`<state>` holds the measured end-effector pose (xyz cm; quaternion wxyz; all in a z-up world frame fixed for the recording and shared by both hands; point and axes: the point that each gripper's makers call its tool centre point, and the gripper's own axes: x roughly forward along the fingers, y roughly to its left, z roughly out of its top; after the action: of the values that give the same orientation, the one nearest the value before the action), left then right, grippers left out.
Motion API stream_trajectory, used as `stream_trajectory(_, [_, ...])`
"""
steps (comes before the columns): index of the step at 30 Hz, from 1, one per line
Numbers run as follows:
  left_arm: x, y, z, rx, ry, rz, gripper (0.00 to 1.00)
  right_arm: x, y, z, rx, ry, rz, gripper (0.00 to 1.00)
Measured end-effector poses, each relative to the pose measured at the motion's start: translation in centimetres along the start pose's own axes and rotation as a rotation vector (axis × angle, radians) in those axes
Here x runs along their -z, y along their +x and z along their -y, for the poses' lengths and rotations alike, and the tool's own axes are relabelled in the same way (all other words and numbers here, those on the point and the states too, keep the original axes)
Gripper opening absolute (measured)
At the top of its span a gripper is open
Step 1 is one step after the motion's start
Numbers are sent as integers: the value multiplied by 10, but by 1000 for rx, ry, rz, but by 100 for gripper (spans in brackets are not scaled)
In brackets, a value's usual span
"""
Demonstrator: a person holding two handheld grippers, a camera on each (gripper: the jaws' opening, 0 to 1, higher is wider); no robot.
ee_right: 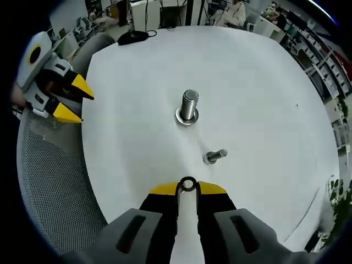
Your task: Place the washer onto the threaded stud by aligning its center hole with the stud, sliding it down to the base, and recovering from edge contact or off-axis alignment until the washer reaches the visible bottom stop.
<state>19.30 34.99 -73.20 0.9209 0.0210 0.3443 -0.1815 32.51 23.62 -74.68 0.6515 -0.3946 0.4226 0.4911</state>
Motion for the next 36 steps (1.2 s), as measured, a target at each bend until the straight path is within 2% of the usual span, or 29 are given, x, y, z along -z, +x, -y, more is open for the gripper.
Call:
stream_trajectory(13, [2, 1, -1, -3, -1, -11, 20, -24, -9, 24, 25, -2, 57, 14])
stream_trajectory(28, [3, 2, -1, -2, 1, -14, 20, -32, 0, 32, 30, -29, 58, 14])
stream_trajectory(36, [3, 2, 0, -3, 1, -15, 20, -30, 4, 33, 22, -21, 39, 14])
